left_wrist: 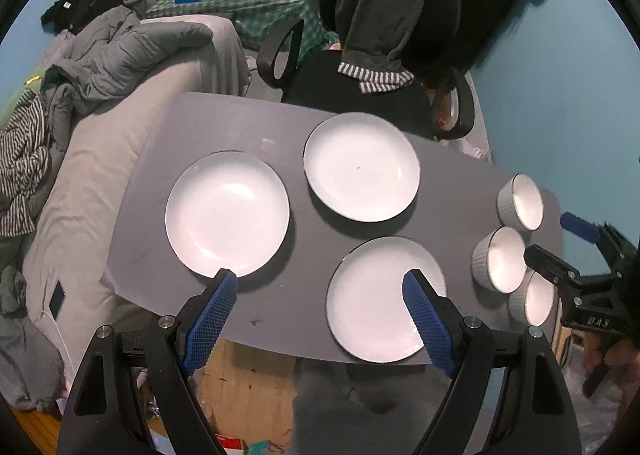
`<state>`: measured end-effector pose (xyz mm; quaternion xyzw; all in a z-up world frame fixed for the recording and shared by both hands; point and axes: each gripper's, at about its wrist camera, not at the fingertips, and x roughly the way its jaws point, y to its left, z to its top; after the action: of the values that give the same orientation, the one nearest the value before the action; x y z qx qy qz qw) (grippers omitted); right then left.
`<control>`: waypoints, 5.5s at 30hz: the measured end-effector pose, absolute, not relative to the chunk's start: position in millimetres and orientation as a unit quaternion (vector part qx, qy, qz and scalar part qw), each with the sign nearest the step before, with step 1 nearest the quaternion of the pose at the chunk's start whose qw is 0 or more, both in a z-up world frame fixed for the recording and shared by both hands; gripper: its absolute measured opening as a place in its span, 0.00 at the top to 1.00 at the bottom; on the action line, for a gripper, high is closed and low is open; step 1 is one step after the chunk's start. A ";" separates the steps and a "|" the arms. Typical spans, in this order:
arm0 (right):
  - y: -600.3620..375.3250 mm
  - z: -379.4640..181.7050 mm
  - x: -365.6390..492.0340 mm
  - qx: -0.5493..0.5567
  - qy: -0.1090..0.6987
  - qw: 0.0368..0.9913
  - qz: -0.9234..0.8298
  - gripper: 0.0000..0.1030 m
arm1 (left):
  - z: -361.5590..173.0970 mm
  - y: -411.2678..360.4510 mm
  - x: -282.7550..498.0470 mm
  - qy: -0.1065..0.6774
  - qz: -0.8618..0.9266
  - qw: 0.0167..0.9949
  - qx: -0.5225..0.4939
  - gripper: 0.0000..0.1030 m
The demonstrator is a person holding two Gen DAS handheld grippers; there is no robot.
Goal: Organize plates and bowls
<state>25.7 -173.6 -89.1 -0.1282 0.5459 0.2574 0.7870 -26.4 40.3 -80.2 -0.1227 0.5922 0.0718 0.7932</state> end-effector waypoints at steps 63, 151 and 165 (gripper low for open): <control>-159.6 -281.5 47.6 -0.098 0.733 0.559 0.375 0.68 | -293.9 35.9 -21.6 0.710 -0.044 0.665 -0.227 0.77; -181.8 -247.7 102.9 -0.022 0.740 0.584 0.333 0.86 | -241.6 81.6 58.7 0.698 -0.048 0.671 -0.243 0.86; -160.1 -261.6 137.5 0.001 0.754 0.575 0.318 0.86 | -254.2 107.3 111.7 0.715 -0.031 0.664 -0.217 0.83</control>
<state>137.5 -160.1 -261.6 0.0015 0.7535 0.3182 0.5752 111.7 107.3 -254.2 -0.2171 0.7146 -0.0311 0.6643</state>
